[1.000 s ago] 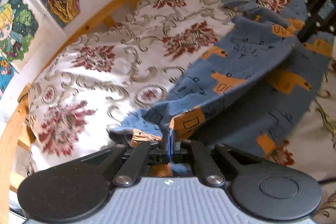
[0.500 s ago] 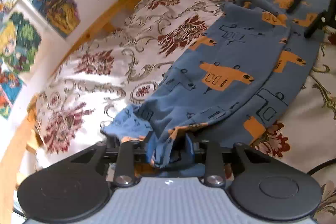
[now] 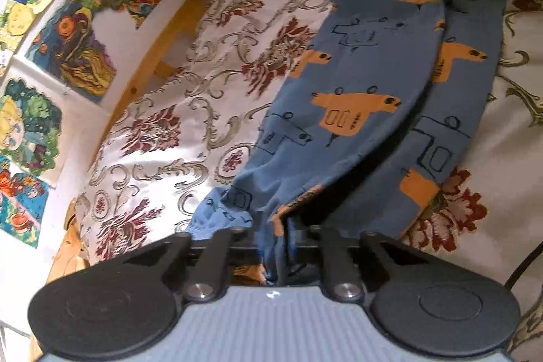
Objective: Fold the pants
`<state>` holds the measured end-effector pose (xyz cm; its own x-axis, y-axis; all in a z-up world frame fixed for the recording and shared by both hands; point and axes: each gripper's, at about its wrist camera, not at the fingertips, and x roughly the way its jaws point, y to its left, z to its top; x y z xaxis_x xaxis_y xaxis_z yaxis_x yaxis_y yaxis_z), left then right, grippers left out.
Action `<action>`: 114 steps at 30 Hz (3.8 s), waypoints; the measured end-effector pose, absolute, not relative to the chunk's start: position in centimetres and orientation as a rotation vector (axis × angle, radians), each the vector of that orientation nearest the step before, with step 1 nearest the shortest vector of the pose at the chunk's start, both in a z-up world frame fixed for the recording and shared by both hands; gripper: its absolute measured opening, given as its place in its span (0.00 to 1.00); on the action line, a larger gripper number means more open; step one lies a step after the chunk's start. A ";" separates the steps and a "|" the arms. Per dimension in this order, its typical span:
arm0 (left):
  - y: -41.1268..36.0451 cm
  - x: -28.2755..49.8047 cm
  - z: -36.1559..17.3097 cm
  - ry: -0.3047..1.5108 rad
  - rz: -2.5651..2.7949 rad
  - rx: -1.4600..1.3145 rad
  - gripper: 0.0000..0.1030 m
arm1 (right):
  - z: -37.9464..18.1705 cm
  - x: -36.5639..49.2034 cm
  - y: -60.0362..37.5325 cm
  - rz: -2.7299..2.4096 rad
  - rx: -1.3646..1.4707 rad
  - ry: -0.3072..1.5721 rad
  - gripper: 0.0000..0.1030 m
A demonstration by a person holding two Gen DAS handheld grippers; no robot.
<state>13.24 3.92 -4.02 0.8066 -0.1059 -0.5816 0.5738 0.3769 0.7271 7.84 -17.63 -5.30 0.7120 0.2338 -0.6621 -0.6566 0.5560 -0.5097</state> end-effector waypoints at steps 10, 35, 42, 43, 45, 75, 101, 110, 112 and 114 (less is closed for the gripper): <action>4.4 12.6 -2.4 0.385 -0.516 1.254 0.02 | -3.5 6.4 -17.3 0.587 -0.789 0.562 0.00; 7.2 11.0 -4.0 0.501 -0.585 1.224 0.02 | -3.2 3.1 -15.6 0.721 -0.759 0.669 0.00; 6.9 11.2 -4.3 0.561 -0.585 1.176 0.02 | -3.9 3.2 -15.5 0.704 -0.760 0.687 0.08; 6.8 11.2 -4.0 0.569 -0.584 1.157 0.05 | -3.5 3.1 -15.8 0.698 -0.747 0.675 0.14; 6.9 11.2 -3.2 0.600 -0.581 1.083 0.15 | -2.9 3.0 -16.5 0.686 -0.708 0.659 0.42; -16.7 9.1 -4.7 0.643 -0.635 0.393 0.93 | -0.1 5.2 -38.7 0.149 0.148 0.722 0.99; -12.7 13.9 -5.9 0.820 -0.626 0.078 0.12 | -2.3 31.3 -32.9 0.233 0.233 1.055 0.34; -12.2 14.4 -4.7 0.835 -0.681 0.046 0.04 | 1.7 25.1 -36.6 0.162 0.392 0.787 0.00; -12.4 13.9 -3.8 0.798 -0.727 0.075 0.04 | 4.1 21.0 -38.4 0.109 0.401 0.661 0.00; -12.5 13.3 -2.9 0.768 -0.794 0.098 0.04 | 5.8 15.9 -39.8 0.040 0.374 0.562 0.00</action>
<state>13.28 -12.53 -2.89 0.4499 -0.6067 -0.6554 0.6746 0.7118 -0.1959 15.90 -39.84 5.80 0.8471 0.1385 -0.5131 0.0639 0.9319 0.3571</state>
